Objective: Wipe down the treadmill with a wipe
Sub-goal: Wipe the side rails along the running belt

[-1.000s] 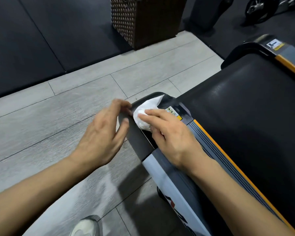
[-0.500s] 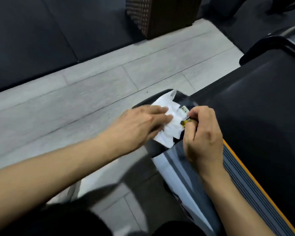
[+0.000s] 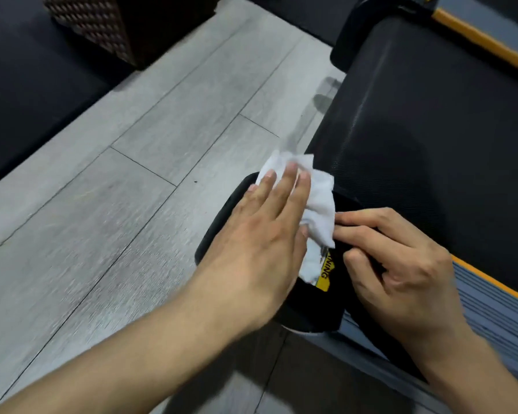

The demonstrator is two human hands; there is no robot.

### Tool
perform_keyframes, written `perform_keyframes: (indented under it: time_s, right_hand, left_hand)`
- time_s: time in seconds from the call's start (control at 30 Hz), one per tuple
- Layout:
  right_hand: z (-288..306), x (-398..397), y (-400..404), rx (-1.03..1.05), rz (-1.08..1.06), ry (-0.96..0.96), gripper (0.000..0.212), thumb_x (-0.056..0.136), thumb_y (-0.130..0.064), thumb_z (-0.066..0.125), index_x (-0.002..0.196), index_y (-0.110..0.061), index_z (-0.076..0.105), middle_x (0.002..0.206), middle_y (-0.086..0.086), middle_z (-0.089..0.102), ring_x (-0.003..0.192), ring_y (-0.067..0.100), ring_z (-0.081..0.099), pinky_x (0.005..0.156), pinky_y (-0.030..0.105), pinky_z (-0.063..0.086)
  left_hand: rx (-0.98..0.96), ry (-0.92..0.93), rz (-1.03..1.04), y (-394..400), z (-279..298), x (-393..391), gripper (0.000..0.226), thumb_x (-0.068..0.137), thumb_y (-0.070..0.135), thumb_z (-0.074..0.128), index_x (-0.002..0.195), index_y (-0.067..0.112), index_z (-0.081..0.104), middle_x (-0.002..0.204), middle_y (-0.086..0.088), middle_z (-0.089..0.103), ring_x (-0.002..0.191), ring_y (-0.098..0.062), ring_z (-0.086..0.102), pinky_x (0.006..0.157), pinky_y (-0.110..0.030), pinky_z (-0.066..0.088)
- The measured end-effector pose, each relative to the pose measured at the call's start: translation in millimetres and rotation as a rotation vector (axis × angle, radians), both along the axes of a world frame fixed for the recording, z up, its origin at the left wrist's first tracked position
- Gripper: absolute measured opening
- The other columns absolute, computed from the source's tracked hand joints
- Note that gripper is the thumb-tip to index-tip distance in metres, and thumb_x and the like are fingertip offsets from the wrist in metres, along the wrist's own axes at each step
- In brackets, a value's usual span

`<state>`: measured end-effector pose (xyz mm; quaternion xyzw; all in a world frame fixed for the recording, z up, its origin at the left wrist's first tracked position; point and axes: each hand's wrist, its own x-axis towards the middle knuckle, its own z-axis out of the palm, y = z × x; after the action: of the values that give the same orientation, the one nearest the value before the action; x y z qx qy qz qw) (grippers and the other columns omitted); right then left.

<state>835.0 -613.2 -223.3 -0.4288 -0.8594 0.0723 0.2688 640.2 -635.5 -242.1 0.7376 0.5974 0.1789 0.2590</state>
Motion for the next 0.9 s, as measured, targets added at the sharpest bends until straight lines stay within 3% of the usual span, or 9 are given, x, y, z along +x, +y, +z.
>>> perform_keyframes:
  time_s: [0.13, 0.23, 0.3, 0.37, 0.47, 0.57, 0.67, 0.8, 0.9]
  right_hand:
    - [-2.5, -11.7, -17.1, -0.028, -0.152, 0.019, 0.03, 0.092, -0.009, 0.052, 0.107, -0.006, 0.078, 0.114, 0.003, 0.071, 0.108, 0.012, 0.067, 0.101, 0.023, 0.048]
    - [1.8, -20.1, -21.0, -0.042, -0.224, 0.037, 0.03, 0.09, -0.01, 0.052, 0.103, -0.011, 0.079, 0.113, -0.003, 0.069, 0.109, 0.0, 0.062, 0.095, 0.011, 0.044]
    - [3.1, -23.2, -21.8, -0.031, -0.224, 0.035, 0.03, 0.09, -0.009, 0.052, 0.102, -0.011, 0.079, 0.112, -0.002, 0.069, 0.107, -0.002, 0.061, 0.091, 0.009, 0.044]
    - [4.2, -24.8, -22.1, -0.035, -0.218, 0.029, 0.03, 0.089, -0.009, 0.051, 0.102, -0.01, 0.078, 0.111, 0.0, 0.069, 0.106, -0.004, 0.06, 0.087, 0.008, 0.043]
    - [4.5, -28.0, -23.4, -0.013, -0.225, 0.01, 0.03, 0.088, -0.009, 0.05, 0.101, -0.009, 0.078, 0.11, 0.0, 0.068, 0.105, -0.004, 0.06, 0.086, 0.007, 0.042]
    - [1.8, -26.3, -22.7, 0.028, -0.217, -0.039, 0.029, 0.087, -0.007, 0.05, 0.093, -0.006, 0.078, 0.107, 0.003, 0.068, 0.097, 0.004, 0.062, 0.088, 0.011, 0.043]
    - [-2.8, -21.8, -22.5, 0.122, -0.236, -0.058, 0.026, 0.089, -0.009, 0.051, 0.083, -0.001, 0.075, 0.097, 0.008, 0.068, 0.09, 0.017, 0.061, 0.081, 0.027, 0.048]
    - [-4.2, -16.9, -21.8, 0.113, -0.285, -0.053, 0.029, 0.092, -0.017, 0.051, 0.09, -0.006, 0.078, 0.098, 0.006, 0.071, 0.091, 0.021, 0.061, 0.079, 0.038, 0.05]
    - [-3.8, -17.7, -23.6, 0.081, -0.309, -0.006, 0.029, 0.089, -0.017, 0.051, 0.091, -0.012, 0.079, 0.096, -0.001, 0.071, 0.087, 0.018, 0.06, 0.077, 0.042, 0.05]
  left_hand:
    - [-0.02, -0.036, 0.055, 17.6, -9.7, -10.0, 0.065, 0.105, 0.035, 0.003, 0.162, 0.005, -0.008, 0.171, -0.011, -0.009, 0.158, -0.019, -0.01, 0.129, -0.032, 0.0]
    - [-0.191, -0.223, 0.113, 12.0, -17.3, -28.1, 0.058, 0.112, 0.034, 0.011, 0.161, 0.009, -0.007, 0.171, -0.003, -0.008, 0.155, -0.007, -0.01, 0.109, -0.004, -0.017]
    - [-0.274, -0.383, 0.132, 4.0, -21.8, -42.0, 0.059, 0.112, 0.037, 0.015, 0.162, 0.016, -0.007, 0.171, 0.005, -0.01, 0.152, 0.003, -0.011, 0.101, 0.005, -0.016]
    - [-0.273, -0.455, 0.126, -14.7, -25.3, -52.4, 0.059, 0.111, 0.043, 0.013, 0.162, 0.023, -0.008, 0.17, 0.012, -0.014, 0.151, 0.006, -0.014, 0.113, -0.004, -0.013]
    - [-0.096, -0.266, 0.008, -51.5, -18.3, -44.7, 0.06, 0.108, 0.04, 0.009, 0.163, 0.025, -0.009, 0.17, 0.009, -0.018, 0.154, -0.003, -0.018, 0.128, -0.029, -0.005]
    - [0.181, -0.077, -0.105, -41.8, -18.0, -21.2, 0.062, 0.104, 0.031, 0.023, 0.162, 0.009, 0.021, 0.171, -0.011, 0.012, 0.159, -0.023, 0.007, 0.129, -0.04, 0.007]
    - [0.306, 0.062, -0.231, 8.1, -6.0, 0.9, 0.06, 0.096, 0.034, 0.037, 0.147, 0.006, 0.05, 0.156, -0.013, 0.046, 0.147, -0.029, 0.039, 0.123, -0.037, 0.016]
    - [0.185, 0.234, -0.523, 73.0, 19.8, 17.8, 0.034, 0.107, 0.028, 0.034, 0.135, 0.017, 0.05, 0.135, -0.005, 0.053, 0.124, -0.028, 0.051, 0.105, -0.038, 0.039]
    - [0.069, 0.15, -0.546, 88.9, 23.2, 10.3, 0.018, 0.102, 0.022, 0.036, 0.097, 0.019, 0.053, 0.108, -0.003, 0.056, 0.102, -0.032, 0.058, 0.089, -0.047, 0.05]
